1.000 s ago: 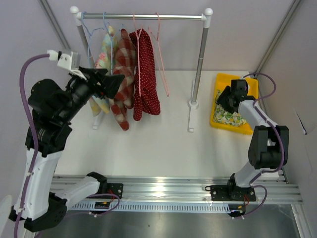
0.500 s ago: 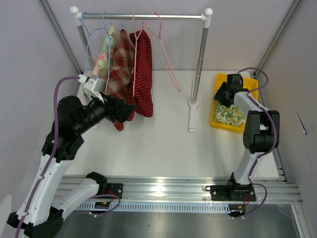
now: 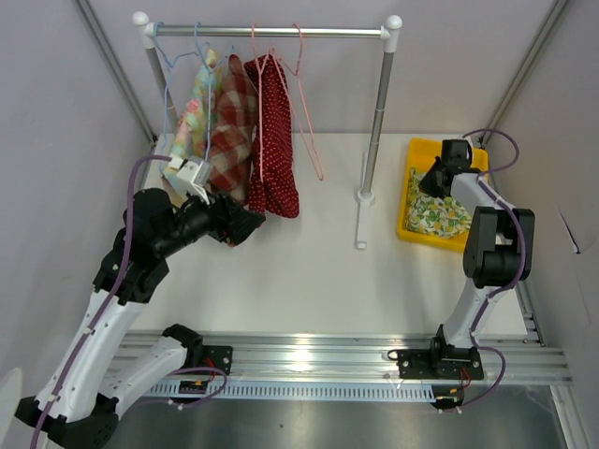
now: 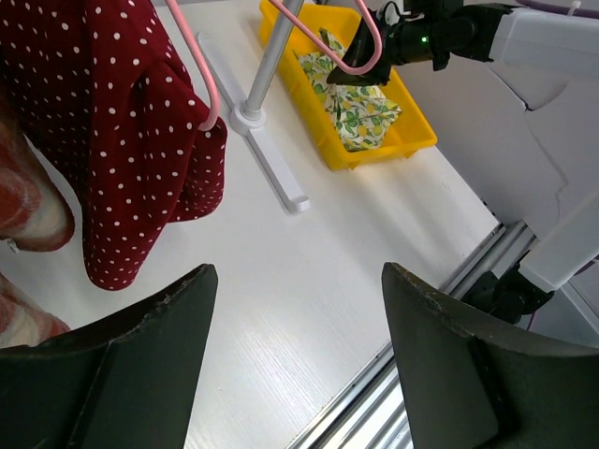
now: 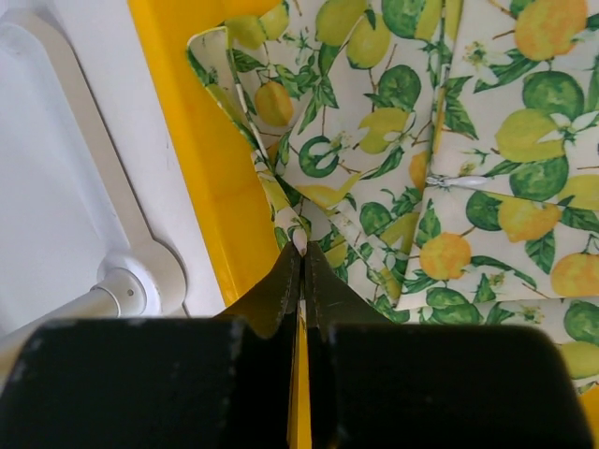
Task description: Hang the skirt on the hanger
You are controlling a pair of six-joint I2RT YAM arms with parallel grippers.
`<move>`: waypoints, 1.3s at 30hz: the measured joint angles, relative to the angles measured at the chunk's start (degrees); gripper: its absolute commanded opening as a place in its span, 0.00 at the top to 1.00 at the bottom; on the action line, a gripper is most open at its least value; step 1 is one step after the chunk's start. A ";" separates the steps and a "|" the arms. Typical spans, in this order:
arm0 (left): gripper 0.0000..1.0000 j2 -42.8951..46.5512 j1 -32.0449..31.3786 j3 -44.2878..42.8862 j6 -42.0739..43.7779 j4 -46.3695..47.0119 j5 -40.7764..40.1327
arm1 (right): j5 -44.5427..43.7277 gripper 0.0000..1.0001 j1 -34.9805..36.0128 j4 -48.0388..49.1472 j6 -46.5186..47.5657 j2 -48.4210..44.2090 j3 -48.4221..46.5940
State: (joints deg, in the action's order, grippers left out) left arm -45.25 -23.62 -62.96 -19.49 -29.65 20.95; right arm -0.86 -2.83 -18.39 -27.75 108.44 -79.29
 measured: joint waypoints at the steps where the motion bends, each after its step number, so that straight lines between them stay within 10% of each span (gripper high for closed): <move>1: 0.24 0.00 0.00 0.28 0.00 0.02 0.13 | 0.33 1.00 -0.39 -0.13 -0.02 -0.13 0.00; 19: 0.24 -1.73 -0.46 5.75 0.02 3.34 2.27 | 1.36 1.00 0.63 -12.22 -0.52 -34.67 -10.54; 39: 0.23 -2.69 -3.74 14.12 -0.07 10.27 4.61 | -3.82 1.00 32.76 -23.26 4.90 -38.12 -37.79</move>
State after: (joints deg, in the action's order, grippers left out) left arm -47.94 -27.35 -48.84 -19.55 -19.38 25.56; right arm -4.69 29.93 -41.65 -22.85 70.32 -117.08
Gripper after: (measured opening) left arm 0.771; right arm 0.020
